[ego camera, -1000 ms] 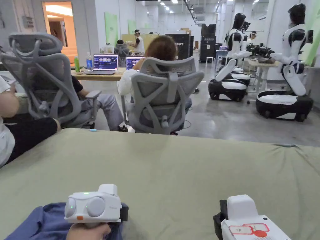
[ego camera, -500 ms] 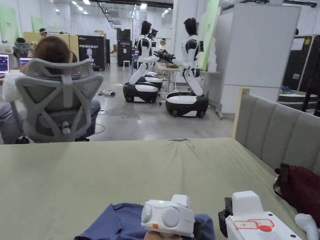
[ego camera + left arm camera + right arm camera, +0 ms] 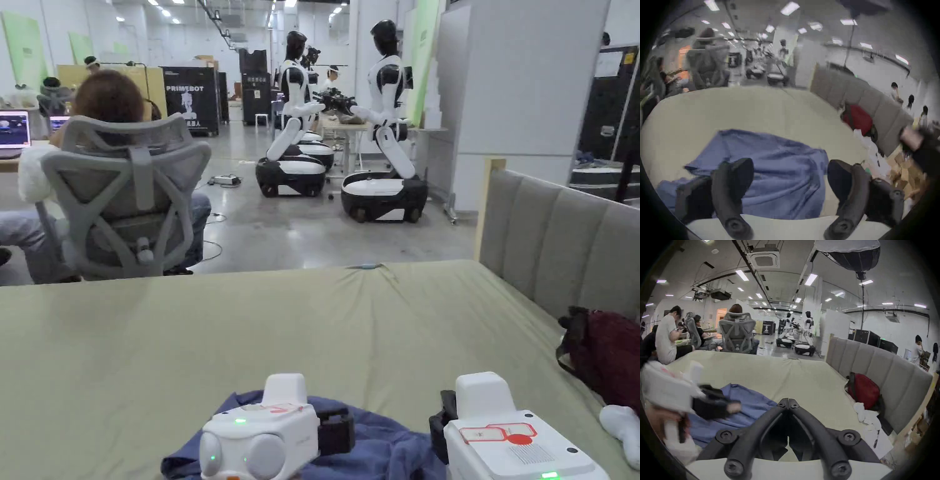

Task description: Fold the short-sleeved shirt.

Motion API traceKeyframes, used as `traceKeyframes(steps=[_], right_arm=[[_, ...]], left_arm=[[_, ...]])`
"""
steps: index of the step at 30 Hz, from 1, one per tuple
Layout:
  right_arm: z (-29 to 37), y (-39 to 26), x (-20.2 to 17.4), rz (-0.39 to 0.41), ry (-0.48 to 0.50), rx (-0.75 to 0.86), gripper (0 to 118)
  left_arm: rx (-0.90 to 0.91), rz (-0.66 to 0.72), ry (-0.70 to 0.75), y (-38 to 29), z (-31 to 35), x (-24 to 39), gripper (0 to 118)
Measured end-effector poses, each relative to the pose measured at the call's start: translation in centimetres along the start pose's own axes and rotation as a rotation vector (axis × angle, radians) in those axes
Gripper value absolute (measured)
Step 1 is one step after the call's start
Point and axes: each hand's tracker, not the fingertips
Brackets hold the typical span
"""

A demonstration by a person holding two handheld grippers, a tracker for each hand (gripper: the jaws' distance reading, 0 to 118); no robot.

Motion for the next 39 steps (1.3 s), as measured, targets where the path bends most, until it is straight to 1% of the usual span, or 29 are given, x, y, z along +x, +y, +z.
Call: traceKeyframes(steps=[1,2,3,4,5,6,7,9,12,16,18,19,21,22,23,24,25,26,27,28,29,30,31,32,33,34,35,37,39], right_arm=[[0.0,0.0,-1.1,0.007,0.018,0.006,0],[-0.2,0.0,-2.2,0.01,0.037,0.008,0],[-0.4,0.0,-3.1,0.011,0.057,0.007,0],[-0.5,0.0,-4.1,0.01,0.073,0.011,0],[-0.6,-0.1,-5.2,0.01,0.087,0.013,0],[-0.7,-0.1,-6.0,0.009,0.105,0.014,0],[-0.9,0.0,-6.9,0.01,0.124,0.012,0],[-1.1,-0.1,-8.5,0.025,0.148,0.01,0],[-1.4,0.0,-10.1,0.04,0.172,0.002,0],[-1.9,0.2,-10.8,0.055,0.174,-0.003,0],[-2.4,0.3,-10.8,0.054,0.17,-0.011,0],[-2.6,0.3,-10.7,0.055,0.163,-0.013,0],[-3.0,0.3,-10.5,0.052,0.156,-0.016,0],[-3.2,0.3,-10.5,0.053,0.153,-0.019,0],[-3.3,0.1,-10.3,0.056,0.15,-0.023,0],[-3.6,0.1,-10.3,0.062,0.144,-0.027,0],[-3.9,0.0,-10.2,0.066,0.142,-0.033,0],[-4.1,0.0,-10.1,0.068,0.139,-0.038,0],[-4.1,-0.1,-10.0,0.069,0.134,-0.041,0],[-4.2,-0.1,-9.8,0.068,0.131,-0.044,0],[-4.4,-0.1,-9.6,0.066,0.127,-0.046,0],[-4.5,-0.1,-9.3,0.066,0.124,-0.048,0],[-4.6,-0.1,-9.0,0.067,0.117,-0.052,0],[-4.7,-0.1,-8.6,0.068,0.109,-0.054,0],[-4.9,0.0,-8.1,0.068,0.105,-0.055,0],[-5.2,0.0,-7.4,0.07,0.096,-0.061,0],[-5.3,0.1,-6.8,0.074,0.09,-0.068,0],[-6.4,0.1,-4.3,0.079,0.064,-0.101,0],[-8.0,0.0,-1.0,0.034,0.03,-0.152,0]], left_arm=[[0.031,0.034,0.035,0.3,2.4,-1.9,84],[0.048,0.043,0.078,0.2,4.8,-3.6,74],[0.066,0.035,0.125,0.0,7.0,-5.2,48],[0.081,0.025,0.186,-0.4,9.4,-6.9,30],[0.078,0.014,0.25,-0.9,11.2,-8.7,22],[0.065,0.01,0.295,-1.3,12.7,-10.2,22],[0.053,0.013,0.343,-1.7,14.2,-12.2,0],[0.023,0.056,0.392,-1.8,16.0,-16.0,0],[-0.108,0.107,0.466,-0.9,16.3,-21.8,0],[-0.327,0.258,0.399,0.2,13.0,-28.4,0],[-0.449,0.245,0.4,-0.3,10.4,-30.3,0],[-0.485,0.278,0.404,-0.7,9.2,-31.2,0],[-0.493,0.344,0.399,-1.4,7.6,-32.3,0],[-0.471,0.368,0.417,-1.5,6.9,-32.9,16],[-0.462,0.361,0.448,-1.6,6.3,-33.1,51],[-0.471,0.349,0.471,-1.7,5.5,-33.4,102],[-0.503,0.345,0.493,-2.4,5.0,-33.5,118],[-0.512,0.351,0.494,-2.7,4.6,-33.7,113],[-0.503,0.355,0.49,-2.9,4.2,-33.9,87],[-0.515,0.373,0.506,-3.3,3.9,-34.2,65],[-0.539,0.386,0.514,-3.8,3.9,-33.9,52],[-0.568,0.353,0.534,-4.2,3.6,-33.6,48],[-0.562,0.261,0.535,-4.0,3.7,-33.1,37],[-0.571,0.237,0.528,-3.8,3.8,-32.6,15],[-0.559,0.238,0.521,-3.5,4.2,-32.3,0],[-0.52,0.246,0.5,-3.2,4.6,-32.1,0],[-0.496,0.259,0.524,-2.8,5.1,-32.0,0],[-0.46,0.192,0.501,-2.3,6.2,-31.3,0],[-0.344,0.228,0.459,-1.5,7.7,-30.6,0]])
